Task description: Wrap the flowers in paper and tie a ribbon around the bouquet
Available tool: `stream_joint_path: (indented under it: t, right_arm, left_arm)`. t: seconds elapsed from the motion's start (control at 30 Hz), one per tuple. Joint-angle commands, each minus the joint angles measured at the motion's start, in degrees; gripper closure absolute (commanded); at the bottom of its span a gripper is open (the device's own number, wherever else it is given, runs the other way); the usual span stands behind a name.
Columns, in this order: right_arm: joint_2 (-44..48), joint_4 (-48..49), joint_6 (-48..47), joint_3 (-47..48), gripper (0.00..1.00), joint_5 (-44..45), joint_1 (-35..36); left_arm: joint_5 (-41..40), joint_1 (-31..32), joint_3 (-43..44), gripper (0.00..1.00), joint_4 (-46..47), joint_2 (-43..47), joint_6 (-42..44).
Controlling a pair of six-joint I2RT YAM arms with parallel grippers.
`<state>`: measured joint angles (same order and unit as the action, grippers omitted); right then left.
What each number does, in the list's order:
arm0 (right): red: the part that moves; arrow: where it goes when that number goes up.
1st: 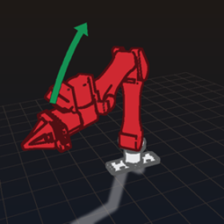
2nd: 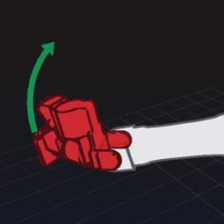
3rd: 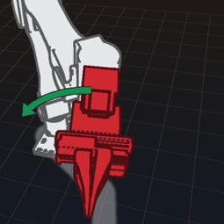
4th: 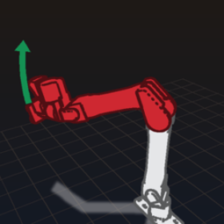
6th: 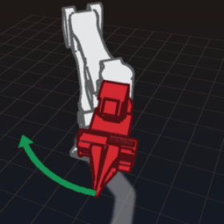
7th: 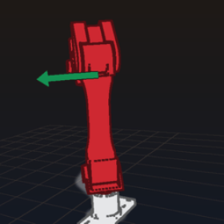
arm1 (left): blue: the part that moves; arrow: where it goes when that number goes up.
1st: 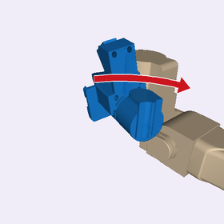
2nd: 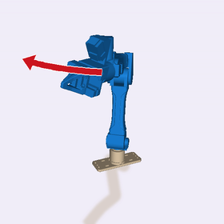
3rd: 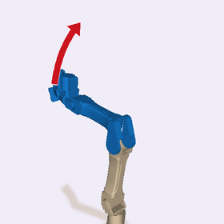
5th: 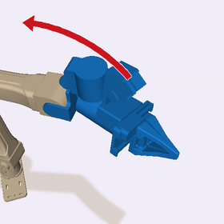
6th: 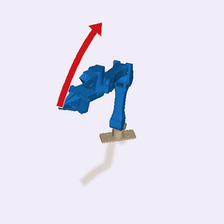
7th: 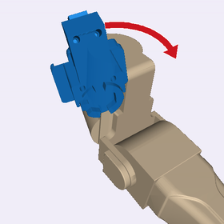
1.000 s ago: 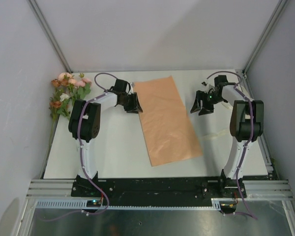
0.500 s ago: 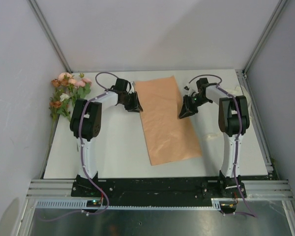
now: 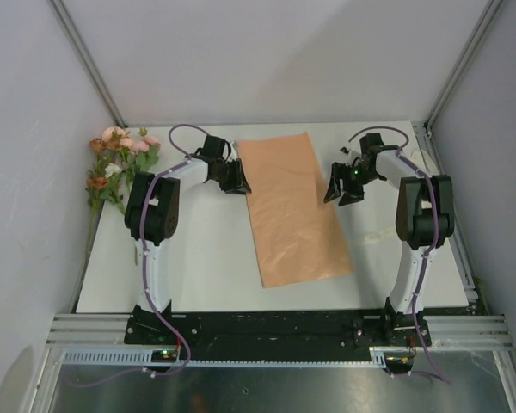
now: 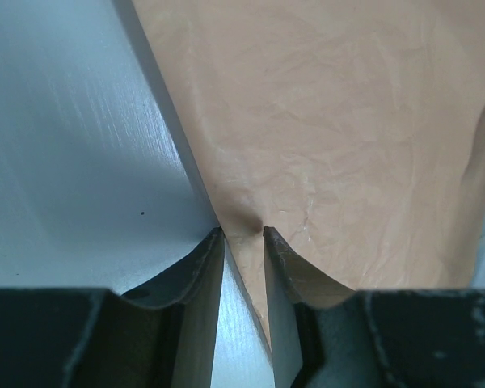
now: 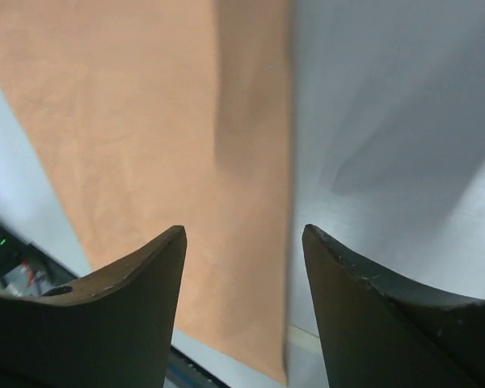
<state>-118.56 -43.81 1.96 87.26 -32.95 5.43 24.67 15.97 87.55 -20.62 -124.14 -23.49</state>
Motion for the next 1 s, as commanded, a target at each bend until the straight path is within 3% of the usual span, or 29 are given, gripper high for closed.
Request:
stream_joint_path:
  t: [0.0,0.27,0.37,0.5,0.6,0.73,0.9,0.97]
  right_arm:
    - [0.9,1.6,0.7,-0.4,0.34,10.5,-0.2]
    - [-7.9,-5.6,1.6,10.3,0.34,11.2,5.0]
    - [-10.0,-7.4,1.7,12.1,0.37,7.6,6.0]
    - [-10.3,-5.9,3.1,11.5,0.54,-1.9,5.7]
    - [-8.2,-2.0,4.9,10.2,0.75,-8.2,5.7]
    - [-5.5,2.6,7.6,8.0,0.96,-14.6,5.9]
    - [-2.9,9.7,12.7,3.9,1.00,-20.6,4.9]
    - [-1.2,14.8,16.7,1.1,1.00,-22.7,3.9]
  left_arm:
    - [-1.2,0.5,-0.5,0.67,-1.0,-0.6,1.6]
    - [-1.3,0.5,-1.3,0.67,-1.0,-0.1,1.5]
    - [-0.9,0.5,-1.4,0.67,-1.0,-0.2,1.1]
    - [-0.6,0.5,-1.3,0.67,-0.9,-0.3,0.9]
    - [-0.5,0.6,-1.0,0.67,-0.9,-0.6,0.9]
    - [-0.4,0.6,0.1,0.67,-1.0,-1.1,0.9]
    - [0.6,1.0,1.2,0.67,-1.0,-1.7,1.3]
    - [0.8,1.0,1.2,0.61,-1.0,-1.3,1.9]
